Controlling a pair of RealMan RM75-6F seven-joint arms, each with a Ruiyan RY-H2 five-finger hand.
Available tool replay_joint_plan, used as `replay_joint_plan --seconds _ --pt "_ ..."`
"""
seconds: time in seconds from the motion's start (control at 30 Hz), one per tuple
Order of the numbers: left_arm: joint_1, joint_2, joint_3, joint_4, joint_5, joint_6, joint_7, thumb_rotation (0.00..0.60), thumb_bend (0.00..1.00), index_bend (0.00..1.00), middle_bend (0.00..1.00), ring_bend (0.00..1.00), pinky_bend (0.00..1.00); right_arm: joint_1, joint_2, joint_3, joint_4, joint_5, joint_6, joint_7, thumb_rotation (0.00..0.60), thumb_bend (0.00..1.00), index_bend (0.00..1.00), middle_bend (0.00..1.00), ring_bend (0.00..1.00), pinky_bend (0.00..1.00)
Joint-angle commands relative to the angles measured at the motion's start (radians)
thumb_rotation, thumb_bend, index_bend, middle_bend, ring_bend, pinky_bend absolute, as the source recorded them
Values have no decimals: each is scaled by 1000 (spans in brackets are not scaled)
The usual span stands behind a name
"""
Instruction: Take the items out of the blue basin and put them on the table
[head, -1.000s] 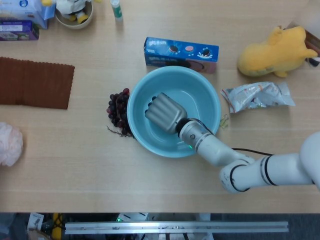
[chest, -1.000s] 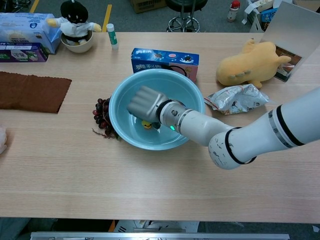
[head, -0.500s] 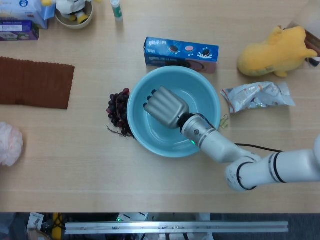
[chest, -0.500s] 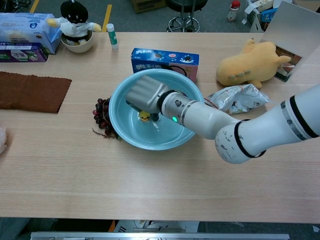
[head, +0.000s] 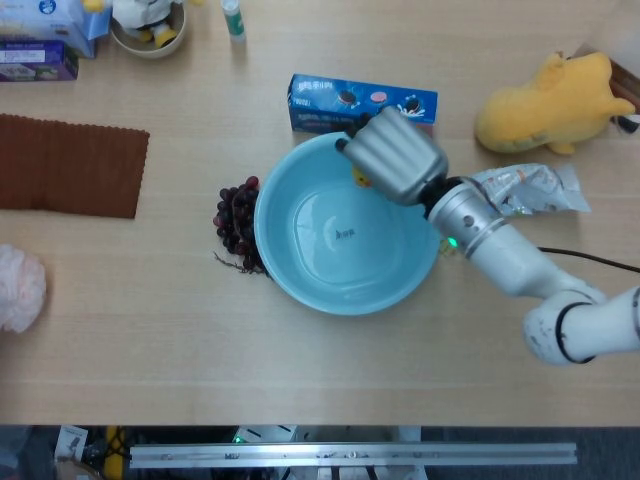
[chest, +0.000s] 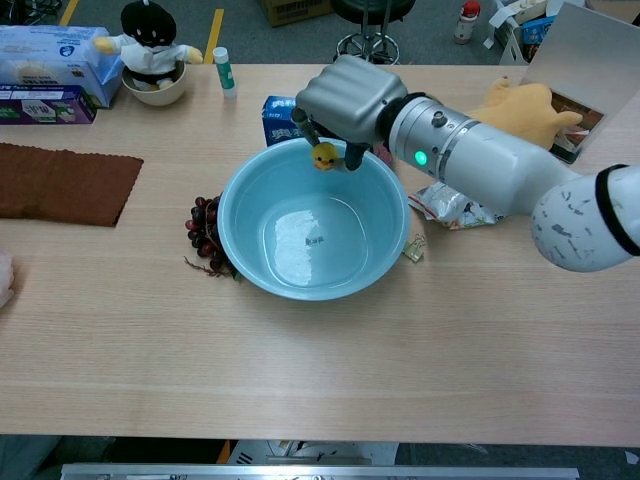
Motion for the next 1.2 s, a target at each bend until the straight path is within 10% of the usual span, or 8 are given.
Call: replay_joint_plan --seconds 0.03,0.67,0.97,1.2 --pt "-1 0 0 0 4 1 -1 600 270 194 254 233 333 -41 72 -20 -31 -1 23 25 600 307 600 493 431 565" --pt "-6 4 4 -18 10 -2 19 600 270 194 254 233 333 -128 5 -91 234 -7 -53 114 600 306 590 486 431 565" --pt "-11 4 0 -24 8 -2 26 600 270 194 254 233 333 -158 6 -78 230 -30 -49 154 600 306 220 299 292 556" --pt "-17 5 -4 -22 12 -2 24 600 270 194 254 233 333 -194 71 -55 137 -42 4 185 600 305 148 267 269 538"
